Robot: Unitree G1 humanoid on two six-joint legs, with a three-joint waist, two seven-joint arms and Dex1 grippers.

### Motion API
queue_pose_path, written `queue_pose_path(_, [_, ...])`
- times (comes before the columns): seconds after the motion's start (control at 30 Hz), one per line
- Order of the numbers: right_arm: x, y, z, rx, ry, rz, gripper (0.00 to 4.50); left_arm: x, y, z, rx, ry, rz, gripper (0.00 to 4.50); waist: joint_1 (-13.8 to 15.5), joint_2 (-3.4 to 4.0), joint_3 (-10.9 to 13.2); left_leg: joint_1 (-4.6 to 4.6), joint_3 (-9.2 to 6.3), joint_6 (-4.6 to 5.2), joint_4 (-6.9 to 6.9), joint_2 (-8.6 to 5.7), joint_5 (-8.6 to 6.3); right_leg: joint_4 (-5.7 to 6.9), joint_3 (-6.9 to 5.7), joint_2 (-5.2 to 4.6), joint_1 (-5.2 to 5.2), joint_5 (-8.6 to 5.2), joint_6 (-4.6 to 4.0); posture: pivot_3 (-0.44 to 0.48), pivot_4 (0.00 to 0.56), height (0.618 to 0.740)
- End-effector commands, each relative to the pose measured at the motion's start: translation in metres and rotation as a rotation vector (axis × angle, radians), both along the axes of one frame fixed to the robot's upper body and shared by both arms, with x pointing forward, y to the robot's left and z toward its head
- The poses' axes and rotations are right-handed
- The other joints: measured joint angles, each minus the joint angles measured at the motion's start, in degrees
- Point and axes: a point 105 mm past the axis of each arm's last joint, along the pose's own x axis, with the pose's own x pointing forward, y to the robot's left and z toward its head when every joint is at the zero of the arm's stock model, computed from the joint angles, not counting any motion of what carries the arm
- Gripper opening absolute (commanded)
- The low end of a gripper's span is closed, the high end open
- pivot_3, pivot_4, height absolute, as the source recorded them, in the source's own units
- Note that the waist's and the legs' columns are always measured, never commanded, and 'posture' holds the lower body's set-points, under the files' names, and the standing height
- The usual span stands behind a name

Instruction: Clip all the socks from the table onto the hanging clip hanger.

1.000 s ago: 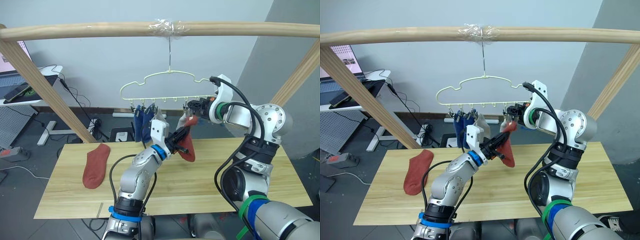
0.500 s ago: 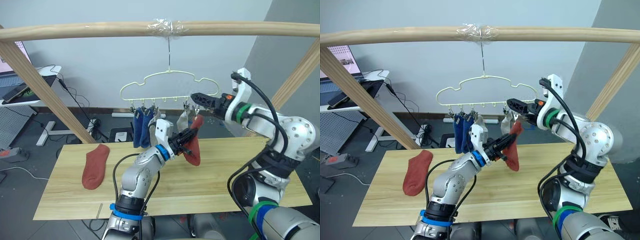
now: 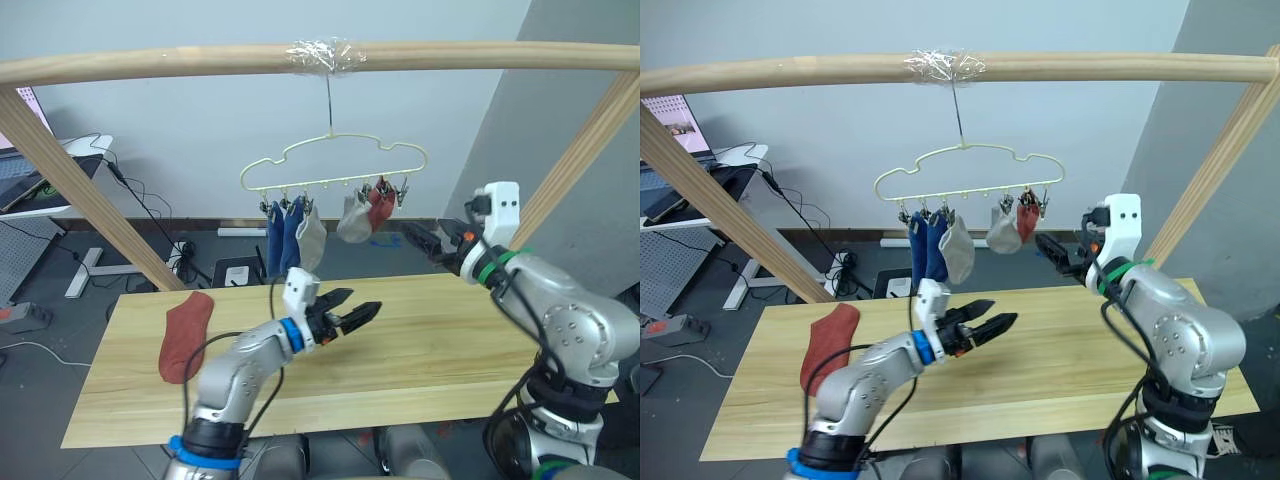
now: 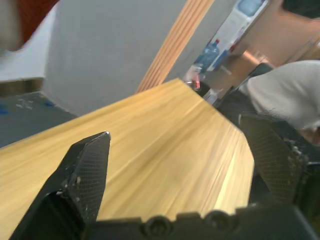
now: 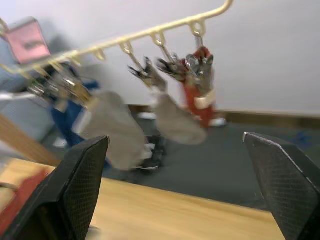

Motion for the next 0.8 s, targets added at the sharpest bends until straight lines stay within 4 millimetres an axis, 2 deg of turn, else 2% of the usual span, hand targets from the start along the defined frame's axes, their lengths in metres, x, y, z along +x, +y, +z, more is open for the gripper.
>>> queue_pose_path(0.03, [0.002, 0.005, 0.014, -0.047, -0.170, -0.022, 4.50, -0.006, 0.012, 0.025, 0.075, -0.158, -0.005, 4.49, 0.08, 0.00, 0.00, 0.02, 0.00, 0.00, 0.00, 0.00, 0.00, 0.00, 0.01, 0.00, 0.00, 0.00, 0.00, -0.087, 0.124, 0.740])
queue_pose_path(0.1, [0.004, 0.004, 0.010, -0.078, -0.207, -0.060, 4.13, -0.009, 0.023, 0.034, 0.091, -0.186, 0.009, 4.50, 0.18, -0.02, 0.00, 0.05, 0.04, 0.00, 0.00, 0.00, 0.00, 0.02, 0.05, 0.00, 0.01, 0.01, 0.00, -0.075, 0.121, 0.740])
queue_pose_path(0.17, [0.006, 0.006, 0.006, -0.123, -0.246, -0.071, 3.57, -0.013, 0.031, 0.043, 0.115, -0.237, 0.015, 4.50, 0.39, -0.03, 0.01, 0.04, 0.05, -0.01, 0.00, 0.00, 0.00, 0.00, 0.07, 0.00, 0.01, 0.01, 0.00, -0.061, 0.121, 0.740])
queue_pose_path(0.23, [0.011, 0.006, 0.007, -0.106, -0.274, -0.114, 3.57, -0.019, 0.037, 0.058, 0.132, -0.327, 0.030, 4.50, 0.64, -0.06, 0.03, 0.04, 0.04, -0.01, -0.01, 0.02, 0.00, -0.01, 0.05, 0.00, 0.00, 0.01, 0.00, -0.051, 0.122, 0.740])
queue_pose_path(0.27, [0.013, 0.006, 0.007, -0.097, -0.283, -0.131, 3.01, -0.020, 0.038, 0.062, 0.136, -0.357, 0.037, 4.50, 0.81, -0.06, 0.03, 0.04, 0.03, -0.01, -0.03, 0.03, 0.00, -0.01, 0.05, 0.01, -0.01, 0.01, -0.01, -0.049, 0.122, 0.740])
queue_pose_path(0.3, [0.015, 0.006, 0.007, -0.092, -0.290, -0.141, 2.84, -0.021, 0.039, 0.065, 0.141, -0.376, 0.043, 4.50, 1.17, -0.06, 0.03, 0.04, 0.04, -0.01, -0.03, 0.03, 0.00, -0.01, 0.06, 0.01, -0.01, 0.01, -0.01, -0.049, 0.122, 0.740])
queue_pose_path(0.37, [0.021, 0.009, 0.006, -0.092, -0.306, -0.159, 2.17, -0.026, 0.037, 0.071, 0.156, -0.424, 0.037, 4.50, 1.58, -0.07, 0.03, 0.03, 0.03, -0.02, -0.04, 0.02, 0.00, -0.02, 0.06, 0.00, -0.01, 0.01, -0.01, -0.038, 0.125, 0.740])
queue_pose_path(0.53, [0.038, 0.010, 0.008, -0.075, -0.330, -0.218, 2.17, -0.028, 0.037, 0.079, 0.131, -0.455, 0.061, 4.50, 1.99, -0.07, 0.03, 0.04, 0.05, -0.02, -0.02, 0.00, 0.00, -0.02, 0.08, -0.02, 0.01, 0.01, -0.01, -0.026, 0.128, 0.740])
queue_pose_path(0.8, [0.061, 0.013, 0.005, -0.024, -0.312, -0.279, 2.17, -0.030, 0.036, 0.080, 0.124, -0.462, 0.067, 4.50, 2.25, -0.07, 0.03, 0.04, 0.06, -0.01, -0.03, 0.01, 0.00, 0.00, 0.09, -0.01, 0.01, 0.01, -0.02, -0.009, 0.132, 0.740])
